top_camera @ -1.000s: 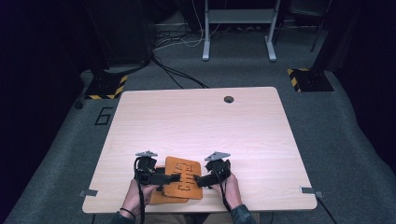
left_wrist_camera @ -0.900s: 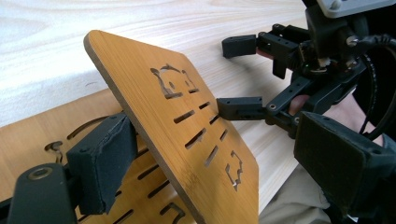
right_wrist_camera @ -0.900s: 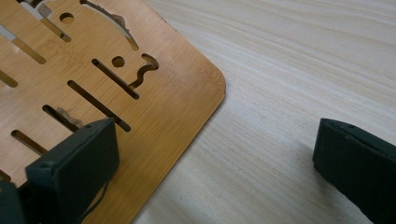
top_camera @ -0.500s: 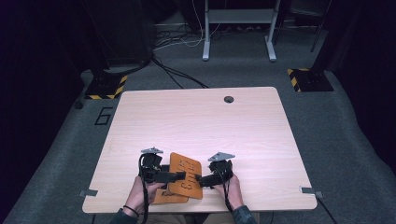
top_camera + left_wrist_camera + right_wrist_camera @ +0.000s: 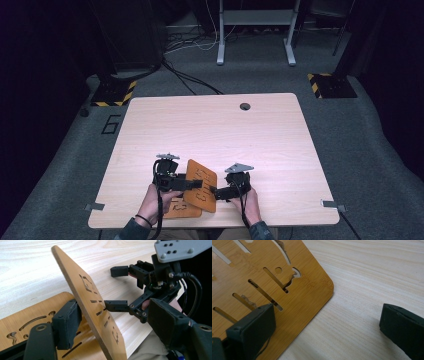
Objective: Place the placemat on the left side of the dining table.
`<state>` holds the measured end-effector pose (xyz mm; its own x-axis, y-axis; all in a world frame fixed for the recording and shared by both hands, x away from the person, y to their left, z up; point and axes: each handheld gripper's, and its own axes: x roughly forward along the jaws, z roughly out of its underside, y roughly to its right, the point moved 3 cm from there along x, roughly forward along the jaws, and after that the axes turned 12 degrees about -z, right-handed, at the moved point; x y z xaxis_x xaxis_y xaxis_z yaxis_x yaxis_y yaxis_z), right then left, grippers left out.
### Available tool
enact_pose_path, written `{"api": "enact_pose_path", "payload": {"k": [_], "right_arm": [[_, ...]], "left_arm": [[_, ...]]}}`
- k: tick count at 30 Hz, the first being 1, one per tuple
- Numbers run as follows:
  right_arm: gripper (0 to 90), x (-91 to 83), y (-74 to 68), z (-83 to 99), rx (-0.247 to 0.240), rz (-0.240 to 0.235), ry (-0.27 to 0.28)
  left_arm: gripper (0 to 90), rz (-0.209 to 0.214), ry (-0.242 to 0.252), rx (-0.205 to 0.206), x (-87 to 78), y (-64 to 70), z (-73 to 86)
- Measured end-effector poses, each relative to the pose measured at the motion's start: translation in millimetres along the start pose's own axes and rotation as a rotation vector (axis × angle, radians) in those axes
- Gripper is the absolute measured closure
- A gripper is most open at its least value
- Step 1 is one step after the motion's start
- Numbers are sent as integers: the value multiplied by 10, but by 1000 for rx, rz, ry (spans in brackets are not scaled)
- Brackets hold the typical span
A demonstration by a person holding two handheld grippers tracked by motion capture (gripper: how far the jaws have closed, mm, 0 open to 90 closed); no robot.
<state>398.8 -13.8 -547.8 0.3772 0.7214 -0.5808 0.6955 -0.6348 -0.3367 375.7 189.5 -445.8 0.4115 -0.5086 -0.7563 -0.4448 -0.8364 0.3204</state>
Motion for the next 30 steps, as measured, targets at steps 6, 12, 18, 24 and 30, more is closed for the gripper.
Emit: {"api": "enact_pose_path", "payload": {"k": [6,12,18,24,30], "right_arm": [[0,-10,18,2,7,11,9],[9,-29,29,16,-8,47,-5],[9,-41,46,16,1,48,2],[8,-66,74,21,21,46,19],[5,-102,113,30,36,58,29]], "left_arm": [[323,-22,-23,9,3,42,-57],[338,-39,-50,19,19,109,-111],[348,-65,-73,43,32,163,-183],[374,-67,-87,51,46,223,-255],[430,-71,-93,81,64,319,-306]]}}
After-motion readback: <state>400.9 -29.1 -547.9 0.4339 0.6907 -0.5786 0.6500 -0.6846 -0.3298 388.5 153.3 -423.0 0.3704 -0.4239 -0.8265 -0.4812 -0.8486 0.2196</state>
